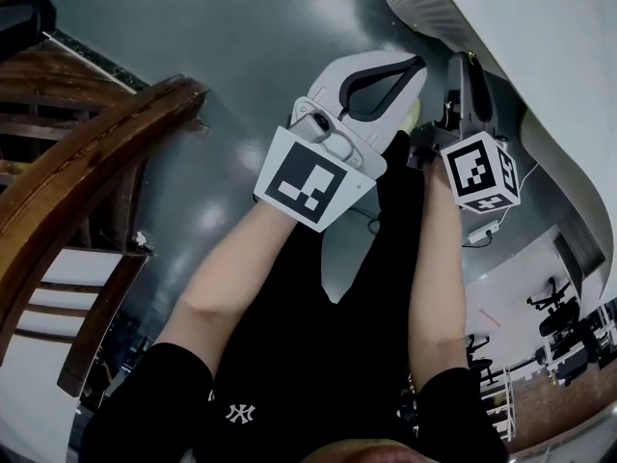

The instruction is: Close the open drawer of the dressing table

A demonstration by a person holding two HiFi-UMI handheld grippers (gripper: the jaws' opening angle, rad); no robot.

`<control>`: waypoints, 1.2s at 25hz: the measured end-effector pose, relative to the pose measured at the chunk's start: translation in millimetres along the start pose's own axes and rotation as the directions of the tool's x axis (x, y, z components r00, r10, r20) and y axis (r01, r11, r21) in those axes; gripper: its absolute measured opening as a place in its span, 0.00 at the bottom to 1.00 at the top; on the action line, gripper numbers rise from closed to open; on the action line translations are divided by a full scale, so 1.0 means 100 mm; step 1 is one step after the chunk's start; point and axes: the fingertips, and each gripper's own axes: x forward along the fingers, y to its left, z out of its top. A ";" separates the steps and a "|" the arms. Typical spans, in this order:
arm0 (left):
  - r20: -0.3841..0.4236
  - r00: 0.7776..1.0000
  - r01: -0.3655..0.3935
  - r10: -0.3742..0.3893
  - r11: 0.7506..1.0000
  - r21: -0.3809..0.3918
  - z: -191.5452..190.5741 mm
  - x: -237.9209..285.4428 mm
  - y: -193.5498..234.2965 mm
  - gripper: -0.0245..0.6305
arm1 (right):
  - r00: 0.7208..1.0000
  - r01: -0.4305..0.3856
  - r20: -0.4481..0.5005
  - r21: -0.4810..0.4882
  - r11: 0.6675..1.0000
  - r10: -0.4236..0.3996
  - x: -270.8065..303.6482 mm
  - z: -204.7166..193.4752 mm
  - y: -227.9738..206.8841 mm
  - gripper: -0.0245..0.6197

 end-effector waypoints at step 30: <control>0.009 0.999 -0.042 0.042 0.999 -0.009 0.20 -0.17 -0.02 0.05 | 0.999 0.024 -0.021 -0.152 0.988 -0.027 -0.19 0.08 0.05 0.13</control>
